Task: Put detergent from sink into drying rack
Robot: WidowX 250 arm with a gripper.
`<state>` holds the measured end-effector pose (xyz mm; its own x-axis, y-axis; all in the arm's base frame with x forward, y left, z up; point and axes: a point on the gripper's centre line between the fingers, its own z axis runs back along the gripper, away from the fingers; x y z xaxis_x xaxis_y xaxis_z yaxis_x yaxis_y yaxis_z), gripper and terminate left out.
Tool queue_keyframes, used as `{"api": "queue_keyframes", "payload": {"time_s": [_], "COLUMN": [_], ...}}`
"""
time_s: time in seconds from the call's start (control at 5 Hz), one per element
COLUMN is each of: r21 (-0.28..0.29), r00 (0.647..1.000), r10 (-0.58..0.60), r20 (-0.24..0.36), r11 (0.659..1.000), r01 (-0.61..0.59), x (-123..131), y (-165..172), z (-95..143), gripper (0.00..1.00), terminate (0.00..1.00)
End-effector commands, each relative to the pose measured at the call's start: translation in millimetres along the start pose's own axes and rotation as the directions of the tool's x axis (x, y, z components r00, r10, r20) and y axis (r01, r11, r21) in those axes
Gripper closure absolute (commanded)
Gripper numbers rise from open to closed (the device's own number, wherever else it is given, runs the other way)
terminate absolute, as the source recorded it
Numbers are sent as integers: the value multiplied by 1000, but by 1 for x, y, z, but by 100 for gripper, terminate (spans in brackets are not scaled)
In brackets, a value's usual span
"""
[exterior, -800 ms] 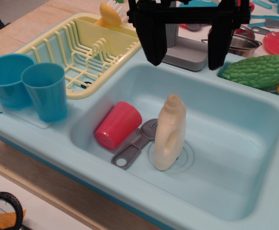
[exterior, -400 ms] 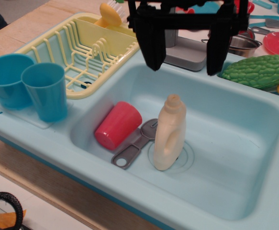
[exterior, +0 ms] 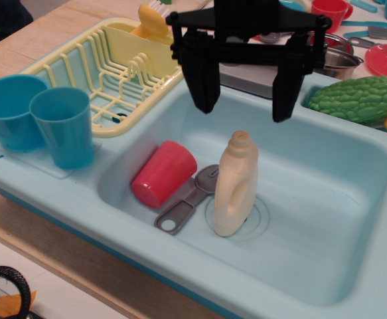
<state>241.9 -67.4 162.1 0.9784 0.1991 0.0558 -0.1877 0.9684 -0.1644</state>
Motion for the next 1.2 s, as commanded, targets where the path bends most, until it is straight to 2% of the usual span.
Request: {"api": "queue_keyframes", "payload": {"time_s": [0.0,0.4,0.6,0.8,1.0], "r21": [-57,-100,-99,-121,-93], "r00": [1000,995,995,992,993], "r10": [28,47,59,77,82], "r20": [-10,-86,-80,-98,-84], "r11": [998,993,993,989,992], "r01": [-29,-55,-67,-88,-89], "x": [-4,-6,-5,-7,-5], "y": [0,3,3,6,6], "z": [-14,-37,-38,-44,-27], "gripper": [0,0,100,100,100], "terminate": [0,0,0,0,0]}}
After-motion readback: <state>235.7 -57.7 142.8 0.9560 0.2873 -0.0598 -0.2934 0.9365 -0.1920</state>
